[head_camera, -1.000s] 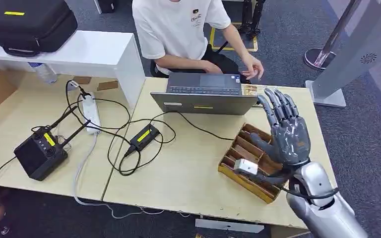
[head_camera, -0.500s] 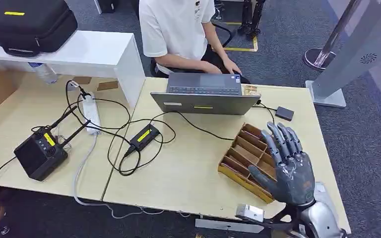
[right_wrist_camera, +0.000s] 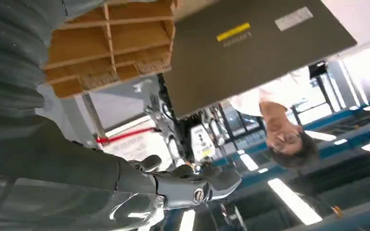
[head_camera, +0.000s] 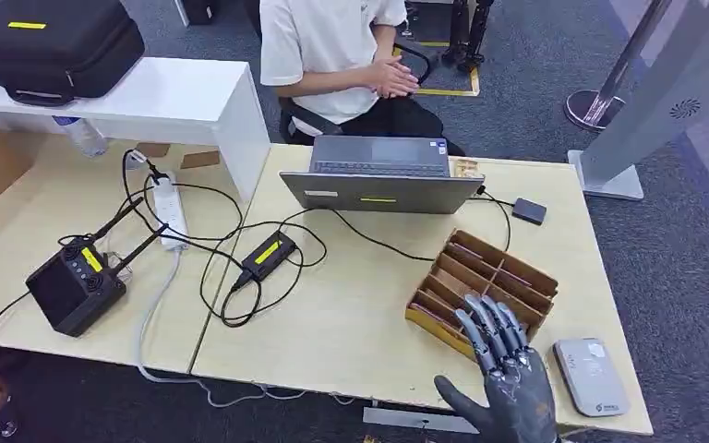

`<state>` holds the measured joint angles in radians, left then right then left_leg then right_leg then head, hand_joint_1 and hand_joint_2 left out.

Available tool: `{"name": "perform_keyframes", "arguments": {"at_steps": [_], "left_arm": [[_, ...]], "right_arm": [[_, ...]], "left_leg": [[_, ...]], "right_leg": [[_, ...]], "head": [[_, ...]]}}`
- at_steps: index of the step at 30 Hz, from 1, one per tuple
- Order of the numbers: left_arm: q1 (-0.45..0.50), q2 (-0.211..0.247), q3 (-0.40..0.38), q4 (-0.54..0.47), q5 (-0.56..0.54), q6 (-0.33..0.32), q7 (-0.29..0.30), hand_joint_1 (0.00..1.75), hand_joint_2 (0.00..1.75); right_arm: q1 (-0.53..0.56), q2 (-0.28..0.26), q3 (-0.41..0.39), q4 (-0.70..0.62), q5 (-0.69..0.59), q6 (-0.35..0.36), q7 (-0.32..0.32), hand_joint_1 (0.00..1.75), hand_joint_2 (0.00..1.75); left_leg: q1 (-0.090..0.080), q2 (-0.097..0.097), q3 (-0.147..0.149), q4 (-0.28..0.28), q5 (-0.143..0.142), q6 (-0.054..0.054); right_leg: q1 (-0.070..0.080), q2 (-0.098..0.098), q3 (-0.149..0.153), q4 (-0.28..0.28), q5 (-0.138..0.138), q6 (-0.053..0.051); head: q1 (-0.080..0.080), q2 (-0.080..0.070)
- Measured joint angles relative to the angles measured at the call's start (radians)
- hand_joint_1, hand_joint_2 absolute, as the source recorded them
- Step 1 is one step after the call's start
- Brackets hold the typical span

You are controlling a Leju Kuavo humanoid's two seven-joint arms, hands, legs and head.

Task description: Pass the card to the sensor for recognition and then transmit it.

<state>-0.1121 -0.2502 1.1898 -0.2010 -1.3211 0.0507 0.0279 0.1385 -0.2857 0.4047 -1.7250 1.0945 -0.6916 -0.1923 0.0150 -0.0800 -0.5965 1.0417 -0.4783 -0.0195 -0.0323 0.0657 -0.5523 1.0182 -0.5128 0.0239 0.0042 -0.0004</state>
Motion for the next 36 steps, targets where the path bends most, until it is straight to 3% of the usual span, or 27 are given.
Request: {"name": "perform_keyframes", "arguments": {"at_steps": [13, 26, 36], "left_arm": [[-0.001, -0.002, 0.000, 0.000, -0.019, 0.000, 0.003, 0.00, 1.75], [-0.001, -0.002, 0.000, 0.000, -0.020, 0.000, 0.003, 0.00, 1.75], [-0.003, -0.002, 0.000, 0.000, -0.040, -0.001, 0.008, 0.00, 1.75]], "right_arm": [[0.029, 0.132, -0.085, 0.173, 0.129, 0.000, 0.014, 0.00, 1.75], [0.029, 0.146, -0.096, 0.198, 0.129, 0.000, 0.013, 0.00, 1.75], [-0.007, 0.173, -0.128, 0.304, 0.152, 0.000, 0.043, 0.00, 1.75]], "left_leg": [[0.000, 0.000, 0.000, 0.000, 0.000, 0.000], [0.000, 0.000, 0.000, 0.000, 0.000, 0.000], [0.000, 0.000, 0.000, 0.000, 0.000, 0.000]], "right_leg": [[0.000, 0.000, 0.000, 0.000, 0.000, 0.000], [0.000, 0.000, 0.000, 0.000, 0.000, 0.000], [0.000, 0.000, 0.000, 0.000, 0.000, 0.000]], "head": [[0.000, 0.000], [0.000, 0.000], [0.000, 0.000]]}}
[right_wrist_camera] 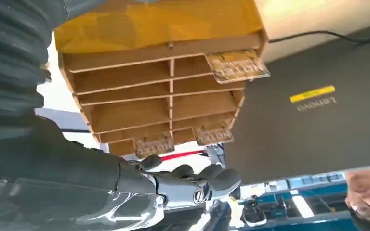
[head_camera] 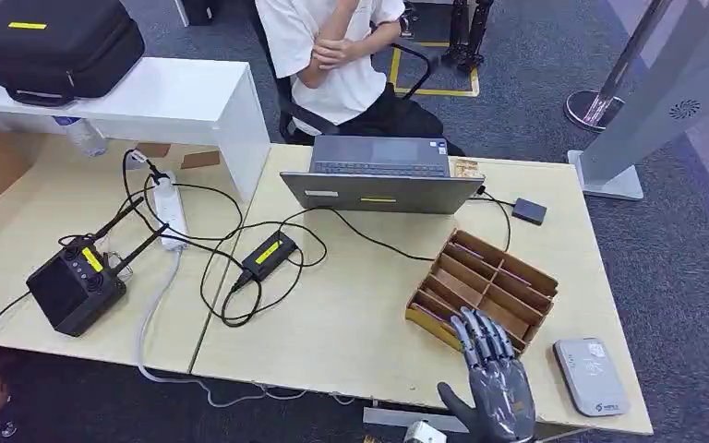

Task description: Pass the card to the sensor for recognition and then transmit it.

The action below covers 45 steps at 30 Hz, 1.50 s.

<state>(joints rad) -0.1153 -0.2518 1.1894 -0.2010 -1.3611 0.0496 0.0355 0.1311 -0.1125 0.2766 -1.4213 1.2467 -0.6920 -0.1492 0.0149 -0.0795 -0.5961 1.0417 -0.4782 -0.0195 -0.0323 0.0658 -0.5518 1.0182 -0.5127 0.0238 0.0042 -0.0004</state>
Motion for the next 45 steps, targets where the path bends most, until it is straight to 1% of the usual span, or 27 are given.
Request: {"name": "perform_keyframes", "arguments": {"at_steps": [3, 8, 12, 18, 26, 45], "left_arm": [[-0.001, 0.000, -0.002, 0.000, -0.008, -0.002, 0.000, 0.00, 1.75], [-0.004, 0.000, -0.007, 0.000, -0.029, -0.008, 0.003, 0.00, 1.75], [-0.004, 0.000, -0.016, 0.000, -0.033, -0.010, 0.003, 0.00, 1.75], [-0.004, 0.000, -0.021, 0.000, -0.036, -0.011, 0.005, 0.00, 1.75], [-0.005, 0.000, -0.021, 0.000, -0.038, -0.011, 0.006, 0.00, 1.75], [-0.005, 0.000, -0.023, 0.000, -0.042, -0.011, 0.006, 0.00, 1.75]], "right_arm": [[-0.023, 0.013, -0.014, 0.038, 0.022, 0.000, 0.004, 0.00, 1.75], [-0.083, 0.039, -0.030, 0.115, 0.085, 0.000, 0.034, 0.00, 1.75], [-0.128, 0.058, -0.037, 0.176, 0.089, 0.000, 0.040, 0.00, 1.75], [-0.163, 0.081, -0.043, 0.228, 0.087, 0.000, 0.036, 0.00, 1.75], [-0.186, 0.100, -0.047, 0.260, 0.085, 0.000, 0.031, 0.00, 1.75], [-0.239, 0.124, -0.040, 0.317, 0.064, -0.001, 0.031, 0.00, 1.75]], "left_leg": [[0.000, 0.000, 0.000, 0.000, 0.000, 0.000], [0.000, 0.000, 0.000, 0.000, 0.000, 0.000], [0.000, 0.000, 0.000, 0.000, 0.000, 0.000], [0.000, 0.000, 0.000, 0.000, 0.000, 0.000], [0.000, 0.000, 0.000, 0.000, 0.000, 0.000], [0.000, 0.000, 0.000, 0.000, 0.000, 0.000]], "right_leg": [[0.000, 0.000, 0.000, 0.000, 0.000, 0.000], [0.000, 0.000, 0.000, 0.000, 0.000, 0.000], [0.000, 0.000, 0.000, 0.000, 0.000, 0.000], [0.000, 0.000, 0.000, 0.000, 0.000, 0.000], [0.000, 0.000, 0.000, 0.000, 0.000, 0.000], [0.000, 0.000, 0.000, 0.000, 0.000, 0.000]], "head": [[0.000, 0.000], [0.000, 0.000], [0.000, 0.000], [0.000, 0.000], [0.000, 0.000], [0.000, 0.000]]}}
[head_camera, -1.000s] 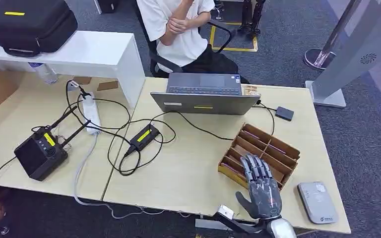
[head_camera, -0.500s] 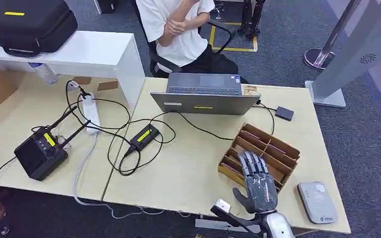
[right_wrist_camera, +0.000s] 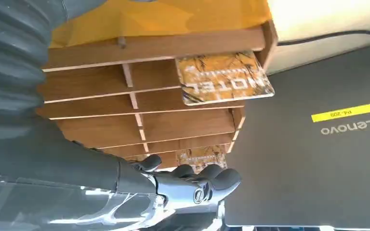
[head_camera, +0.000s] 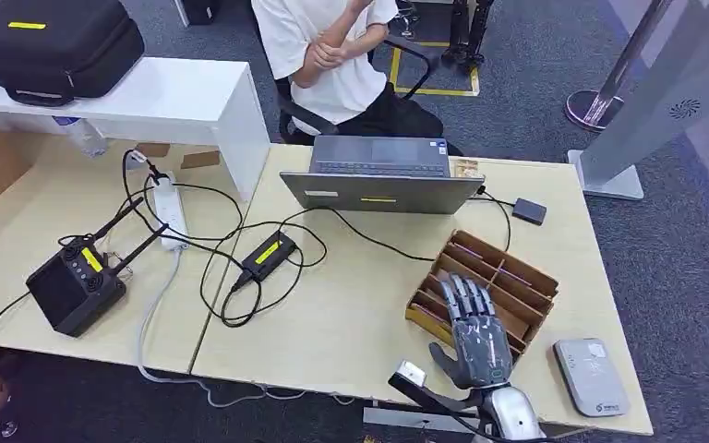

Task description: Pass the card to the sensor for recognition and then transmit it.

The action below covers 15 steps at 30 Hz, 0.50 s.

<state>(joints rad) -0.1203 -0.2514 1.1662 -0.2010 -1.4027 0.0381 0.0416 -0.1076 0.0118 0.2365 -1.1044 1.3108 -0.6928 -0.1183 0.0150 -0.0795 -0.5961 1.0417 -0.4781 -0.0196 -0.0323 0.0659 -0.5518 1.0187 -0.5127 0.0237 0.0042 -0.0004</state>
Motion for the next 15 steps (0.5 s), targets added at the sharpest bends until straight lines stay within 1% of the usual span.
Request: {"name": "perform_keyframes", "arguments": {"at_steps": [15], "left_arm": [[0.000, 0.000, -0.004, 0.000, 0.000, 0.000, 0.000, 0.00, 1.75]], "right_arm": [[-0.021, 0.007, 0.010, 0.029, 0.000, 0.000, 0.003, 0.00, 1.75]], "left_leg": [[0.000, 0.000, 0.000, 0.000, 0.000, 0.000]], "right_leg": [[0.000, 0.000, 0.000, 0.000, 0.000, 0.000]], "head": [[0.000, 0.000]]}}
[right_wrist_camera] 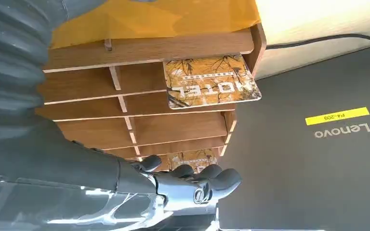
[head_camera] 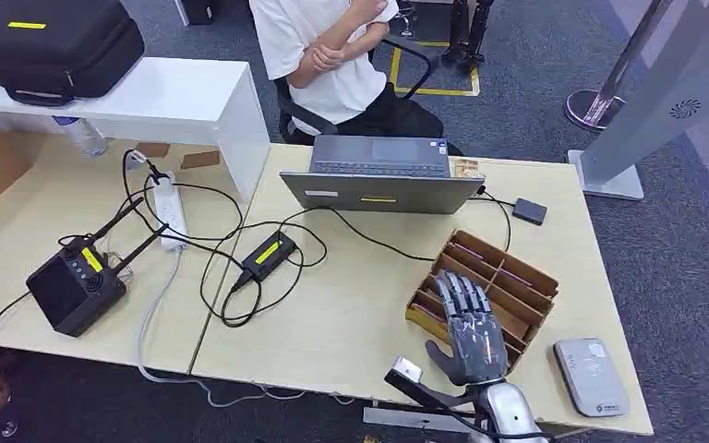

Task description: Pass the card to the sensor for recognition and then transmit it.

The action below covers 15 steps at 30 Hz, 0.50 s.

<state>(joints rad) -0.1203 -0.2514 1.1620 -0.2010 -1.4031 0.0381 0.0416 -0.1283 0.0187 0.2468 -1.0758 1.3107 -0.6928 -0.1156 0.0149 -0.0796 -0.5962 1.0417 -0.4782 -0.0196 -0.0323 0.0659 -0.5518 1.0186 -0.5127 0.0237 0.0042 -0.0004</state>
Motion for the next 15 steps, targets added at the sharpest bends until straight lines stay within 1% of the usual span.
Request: {"name": "perform_keyframes", "arguments": {"at_steps": [13, 15], "left_arm": [[0.000, 0.000, 0.000, 0.000, 0.000, 0.000, 0.000, 0.00, 1.75], [0.000, 0.000, 0.000, 0.000, 0.000, 0.000, 0.000, 0.00, 1.75]], "right_arm": [[-0.002, 0.000, 0.001, 0.002, -0.001, 0.000, 0.000, 0.00, 1.75], [-0.004, 0.000, 0.004, 0.005, -0.003, 0.000, 0.008, 0.00, 1.75]], "left_leg": [[0.000, 0.000, 0.000, 0.000, 0.000, 0.000], [0.000, 0.000, 0.000, 0.000, 0.000, 0.000]], "right_leg": [[0.000, 0.000, 0.000, 0.000, 0.000, 0.000], [0.000, 0.000, 0.000, 0.000, 0.000, 0.000]], "head": [[0.000, 0.000], [0.000, 0.000]]}}
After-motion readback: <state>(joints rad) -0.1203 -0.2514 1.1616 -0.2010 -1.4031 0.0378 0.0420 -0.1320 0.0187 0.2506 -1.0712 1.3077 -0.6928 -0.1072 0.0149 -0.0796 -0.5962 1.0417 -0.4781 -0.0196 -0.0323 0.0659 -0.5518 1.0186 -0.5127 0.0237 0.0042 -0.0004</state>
